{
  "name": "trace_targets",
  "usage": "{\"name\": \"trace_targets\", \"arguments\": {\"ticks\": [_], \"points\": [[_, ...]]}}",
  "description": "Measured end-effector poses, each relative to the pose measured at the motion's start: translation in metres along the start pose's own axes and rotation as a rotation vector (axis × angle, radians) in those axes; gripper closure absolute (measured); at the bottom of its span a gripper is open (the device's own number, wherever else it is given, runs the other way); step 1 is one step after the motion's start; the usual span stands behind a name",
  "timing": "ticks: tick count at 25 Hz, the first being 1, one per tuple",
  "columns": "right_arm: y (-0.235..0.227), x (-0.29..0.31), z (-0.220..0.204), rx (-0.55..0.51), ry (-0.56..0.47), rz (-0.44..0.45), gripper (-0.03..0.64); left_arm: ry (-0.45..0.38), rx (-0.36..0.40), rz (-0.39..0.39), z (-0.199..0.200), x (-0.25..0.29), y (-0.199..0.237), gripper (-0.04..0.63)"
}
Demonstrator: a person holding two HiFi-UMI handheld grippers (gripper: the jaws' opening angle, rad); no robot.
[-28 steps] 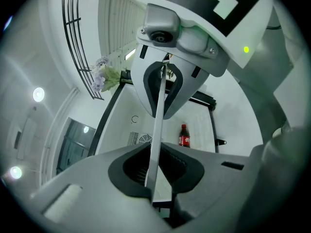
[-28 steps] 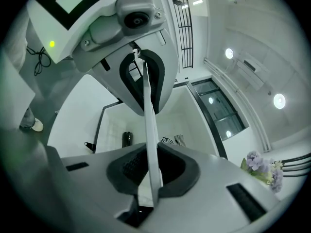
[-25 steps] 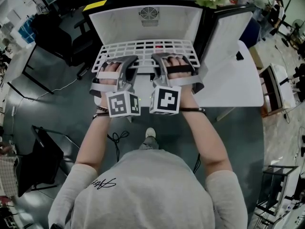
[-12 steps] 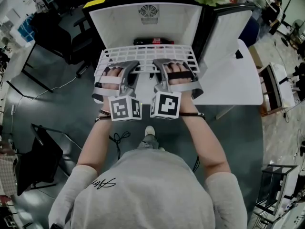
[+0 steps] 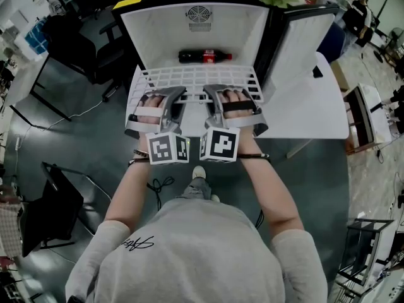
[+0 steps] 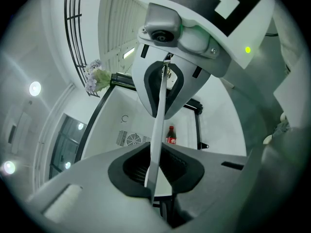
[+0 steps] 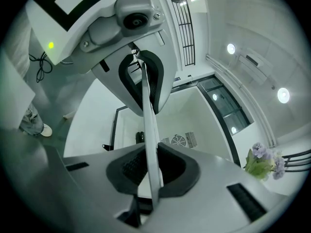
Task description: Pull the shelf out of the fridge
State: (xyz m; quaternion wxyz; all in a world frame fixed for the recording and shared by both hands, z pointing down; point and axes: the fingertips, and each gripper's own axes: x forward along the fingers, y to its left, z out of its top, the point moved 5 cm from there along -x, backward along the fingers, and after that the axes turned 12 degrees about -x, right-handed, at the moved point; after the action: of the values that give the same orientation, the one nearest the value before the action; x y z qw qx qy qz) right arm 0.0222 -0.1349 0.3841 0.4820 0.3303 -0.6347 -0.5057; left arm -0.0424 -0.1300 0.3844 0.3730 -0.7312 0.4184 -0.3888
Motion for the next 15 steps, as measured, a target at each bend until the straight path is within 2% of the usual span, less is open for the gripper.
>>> {"name": "trace_targets", "arguments": {"ticks": [15], "points": [[0.021,-0.012,-0.003,0.009,-0.002,0.030,0.577,0.006,-0.020,-0.022,0.004,-0.007,-0.022,0.551]]}}
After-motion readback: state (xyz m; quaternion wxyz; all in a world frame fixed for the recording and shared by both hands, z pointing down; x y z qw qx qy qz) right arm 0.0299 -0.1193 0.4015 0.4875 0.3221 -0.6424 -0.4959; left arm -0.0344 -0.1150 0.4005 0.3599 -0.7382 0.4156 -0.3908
